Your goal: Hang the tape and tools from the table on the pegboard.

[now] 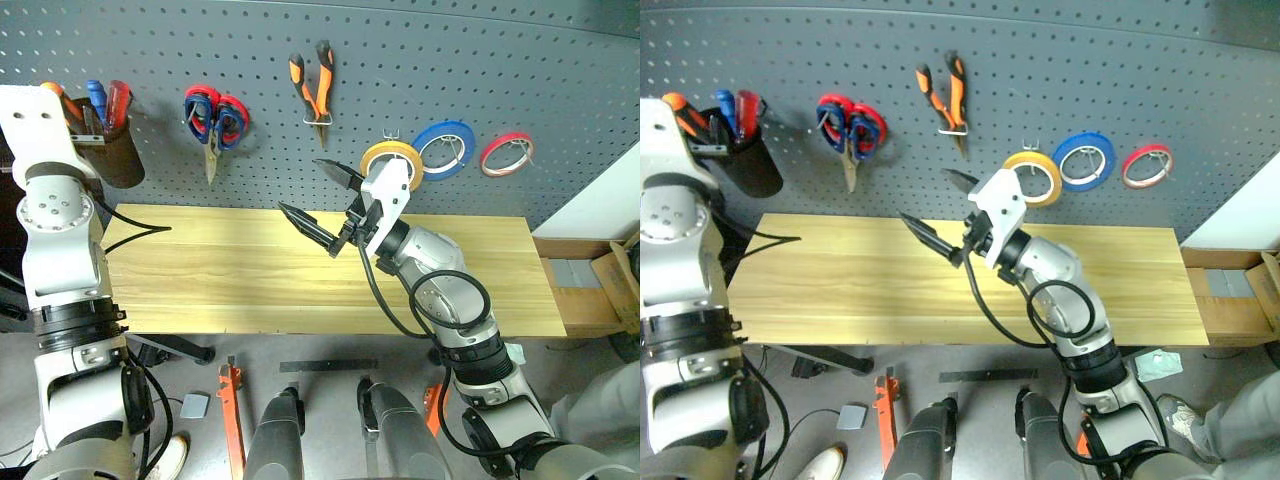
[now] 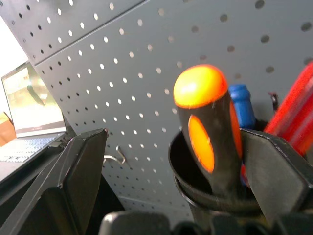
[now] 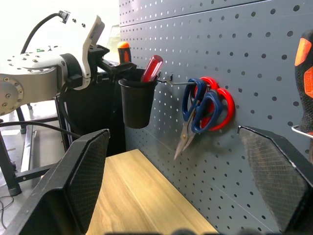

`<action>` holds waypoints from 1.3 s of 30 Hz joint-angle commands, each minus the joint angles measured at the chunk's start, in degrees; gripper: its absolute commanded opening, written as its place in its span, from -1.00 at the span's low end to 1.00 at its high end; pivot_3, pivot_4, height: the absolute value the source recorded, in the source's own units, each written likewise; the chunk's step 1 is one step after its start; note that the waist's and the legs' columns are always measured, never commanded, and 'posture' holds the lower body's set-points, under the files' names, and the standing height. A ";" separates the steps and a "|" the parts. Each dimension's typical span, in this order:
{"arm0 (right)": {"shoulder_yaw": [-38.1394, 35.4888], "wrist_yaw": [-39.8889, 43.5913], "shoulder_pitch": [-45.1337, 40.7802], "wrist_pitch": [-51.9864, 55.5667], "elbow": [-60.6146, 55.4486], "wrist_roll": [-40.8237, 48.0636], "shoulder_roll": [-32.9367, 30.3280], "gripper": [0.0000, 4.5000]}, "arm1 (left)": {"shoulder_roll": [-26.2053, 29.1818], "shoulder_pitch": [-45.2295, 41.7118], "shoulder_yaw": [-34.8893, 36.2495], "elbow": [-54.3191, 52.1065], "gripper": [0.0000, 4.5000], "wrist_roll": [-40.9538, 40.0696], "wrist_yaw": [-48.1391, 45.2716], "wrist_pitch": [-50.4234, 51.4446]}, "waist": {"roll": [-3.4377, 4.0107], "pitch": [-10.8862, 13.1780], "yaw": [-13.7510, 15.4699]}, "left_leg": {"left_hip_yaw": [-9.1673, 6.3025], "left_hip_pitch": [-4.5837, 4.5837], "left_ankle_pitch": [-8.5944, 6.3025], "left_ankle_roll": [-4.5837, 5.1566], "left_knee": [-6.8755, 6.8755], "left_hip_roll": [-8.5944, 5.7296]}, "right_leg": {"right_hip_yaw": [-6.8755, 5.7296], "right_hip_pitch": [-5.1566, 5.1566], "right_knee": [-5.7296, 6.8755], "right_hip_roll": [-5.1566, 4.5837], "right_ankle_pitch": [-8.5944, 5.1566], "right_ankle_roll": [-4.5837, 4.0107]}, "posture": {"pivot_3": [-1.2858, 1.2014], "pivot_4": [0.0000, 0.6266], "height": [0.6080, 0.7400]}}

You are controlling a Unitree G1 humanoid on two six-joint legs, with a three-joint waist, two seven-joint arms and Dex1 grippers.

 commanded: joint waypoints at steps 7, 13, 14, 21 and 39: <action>-0.75 -0.02 -0.26 -1.56 -2.09 0.09 -0.24 1.00 | -3.23 3.07 0.48 -8.23 0.99 -0.98 0.56 2.06 | 0.00 0.00 0.00 | -0.04 0.00 0.00 0.00 0.01 0.02 | -0.03 0.02 0.03 0.00 0.01 -0.02 | 0.03 -0.10 1.00; -0.54 0.28 -0.28 -1.89 -2.13 0.13 -0.24 1.00 | -4.71 5.80 0.43 -15.01 0.99 -1.65 0.26 6.05 | 0.00 0.00 -0.02 | -0.04 0.02 0.00 0.00 0.01 0.02 | -0.02 0.04 0.03 0.01 0.01 -0.01 | 0.03 -0.11 1.00; -0.51 0.29 -0.24 -1.92 -2.16 0.12 -0.24 1.00 | -4.97 6.22 0.45 -15.97 0.99 -1.70 0.28 6.65 | 0.00 0.00 0.00 | -0.04 0.02 0.00 0.00 0.01 0.02 | -0.02 0.05 0.02 0.01 0.01 -0.01 | 0.03 -0.11 1.00; -0.74 0.73 1.04 -0.46 -5.04 0.90 -1.65 1.00 | -9.68 9.56 -0.61 -28.63 0.99 -1.94 1.60 15.85 | -0.02 -0.01 0.06 | -0.10 0.02 0.00 -0.01 0.04 0.00 | -0.04 0.12 0.00 0.00 0.01 -0.01 | 0.04 -0.14 1.00; -4.94 -12.21 17.82 18.38 -16.16 -2.60 -10.42 1.00 | -29.54 29.79 -16.83 -43.72 0.99 -0.65 2.50 26.07 | 0.01 -0.19 -0.08 | -0.10 0.23 0.06 0.09 0.07 -0.15 | 0.12 0.39 -0.01 0.11 -0.10 0.19 | 0.02 -0.17 1.00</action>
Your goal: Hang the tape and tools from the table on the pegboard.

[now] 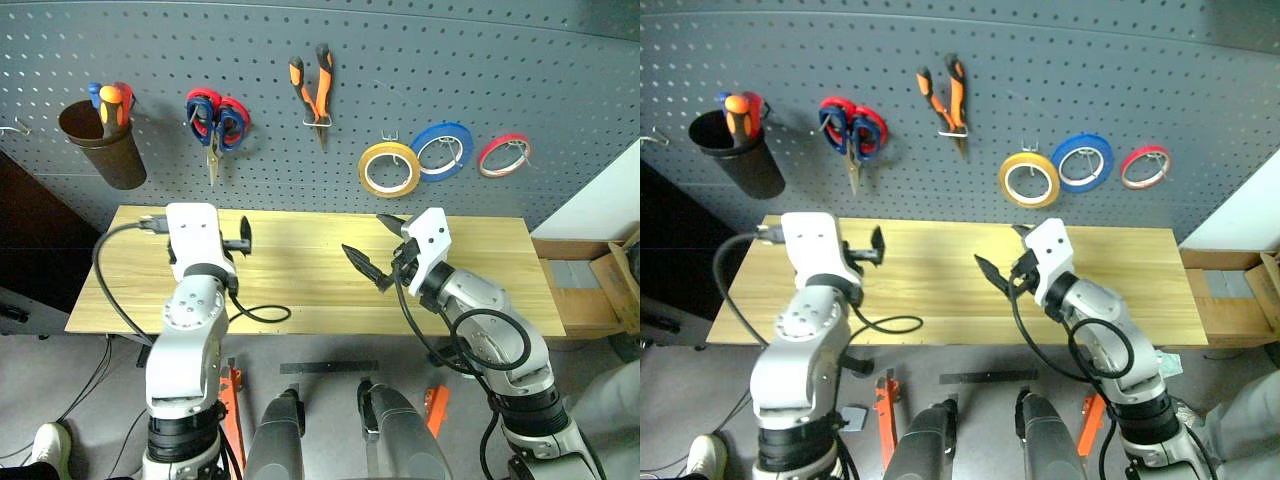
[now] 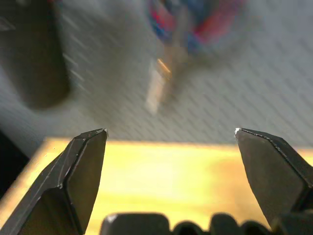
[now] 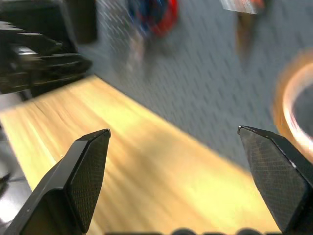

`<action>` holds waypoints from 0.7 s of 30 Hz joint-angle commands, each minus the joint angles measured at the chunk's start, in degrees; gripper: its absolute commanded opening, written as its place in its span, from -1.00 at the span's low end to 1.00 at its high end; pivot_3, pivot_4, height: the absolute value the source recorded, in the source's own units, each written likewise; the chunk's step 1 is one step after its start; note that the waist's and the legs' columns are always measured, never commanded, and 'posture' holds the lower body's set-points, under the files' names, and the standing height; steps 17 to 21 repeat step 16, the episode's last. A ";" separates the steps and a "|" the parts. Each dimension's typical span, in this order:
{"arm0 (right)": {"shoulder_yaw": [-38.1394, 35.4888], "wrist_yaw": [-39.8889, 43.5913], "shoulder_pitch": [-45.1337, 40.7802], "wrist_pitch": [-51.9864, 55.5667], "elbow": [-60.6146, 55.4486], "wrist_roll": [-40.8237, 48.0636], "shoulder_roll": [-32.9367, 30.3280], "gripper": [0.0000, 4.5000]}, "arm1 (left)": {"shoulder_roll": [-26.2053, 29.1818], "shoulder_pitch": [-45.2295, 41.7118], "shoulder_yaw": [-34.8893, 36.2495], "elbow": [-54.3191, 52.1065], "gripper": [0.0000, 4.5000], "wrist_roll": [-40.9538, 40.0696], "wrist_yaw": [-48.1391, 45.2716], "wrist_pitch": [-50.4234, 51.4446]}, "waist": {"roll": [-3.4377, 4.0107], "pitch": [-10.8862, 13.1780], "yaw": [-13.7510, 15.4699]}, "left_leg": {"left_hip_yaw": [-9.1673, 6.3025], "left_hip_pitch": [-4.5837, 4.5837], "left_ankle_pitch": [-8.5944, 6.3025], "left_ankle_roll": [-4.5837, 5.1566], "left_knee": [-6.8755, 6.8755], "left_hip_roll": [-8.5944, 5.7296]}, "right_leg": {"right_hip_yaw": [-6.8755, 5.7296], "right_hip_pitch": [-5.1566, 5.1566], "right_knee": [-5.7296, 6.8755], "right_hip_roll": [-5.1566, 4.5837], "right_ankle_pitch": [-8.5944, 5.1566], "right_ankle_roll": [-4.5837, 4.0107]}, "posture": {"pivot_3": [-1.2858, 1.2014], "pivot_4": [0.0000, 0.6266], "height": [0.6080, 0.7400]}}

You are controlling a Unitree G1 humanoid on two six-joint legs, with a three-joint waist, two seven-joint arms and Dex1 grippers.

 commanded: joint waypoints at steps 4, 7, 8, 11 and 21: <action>-3.61 -6.64 4.10 3.44 1.29 -3.12 0.06 1.00 | -4.32 7.71 -3.87 1.55 0.99 0.02 -0.49 -2.27 | 0.09 -0.12 0.06 | 0.05 0.09 0.00 0.00 -0.02 -0.02 | 0.02 0.08 -0.04 0.04 -0.01 -0.01 | 0.02 -0.16 1.00; -5.39 -8.97 5.16 5.92 2.98 -3.78 0.42 1.00 | -4.97 8.91 -5.05 3.75 0.99 -0.25 -1.58 -3.81 | 0.09 -0.12 0.06 | 0.05 0.02 0.03 0.05 0.00 -0.03 | 0.02 0.05 -0.06 0.04 -0.01 0.00 | 0.02 -0.16 1.00; -5.59 -9.48 5.38 6.21 3.58 -4.16 0.34 1.00 | -5.04 9.16 -5.24 4.26 0.99 -0.40 -1.97 -4.22 | 0.10 -0.12 0.06 | 0.06 0.01 0.04 0.07 0.01 -0.05 | 0.03 0.05 -0.07 0.06 -0.01 0.00 | 0.01 -0.16 1.00; -6.69 -11.19 6.03 6.36 5.08 -5.08 0.46 1.00 | -5.22 9.55 -5.19 5.63 0.99 -0.92 -2.90 -5.20 | 0.10 -0.13 0.06 | 0.12 0.01 0.05 0.09 0.01 -0.07 | 0.09 0.06 -0.09 0.09 -0.01 0.01 | 0.01 -0.16 1.00; -8.30 -13.43 6.28 7.01 6.45 -6.02 1.22 1.00 | -5.14 8.99 -4.37 7.39 0.99 -2.04 -4.51 -5.24 | 0.10 -0.13 0.02 | 0.12 0.00 0.05 0.10 -0.01 -0.06 | 0.09 0.05 -0.11 0.11 -0.01 0.01 | 0.01 -0.16 1.00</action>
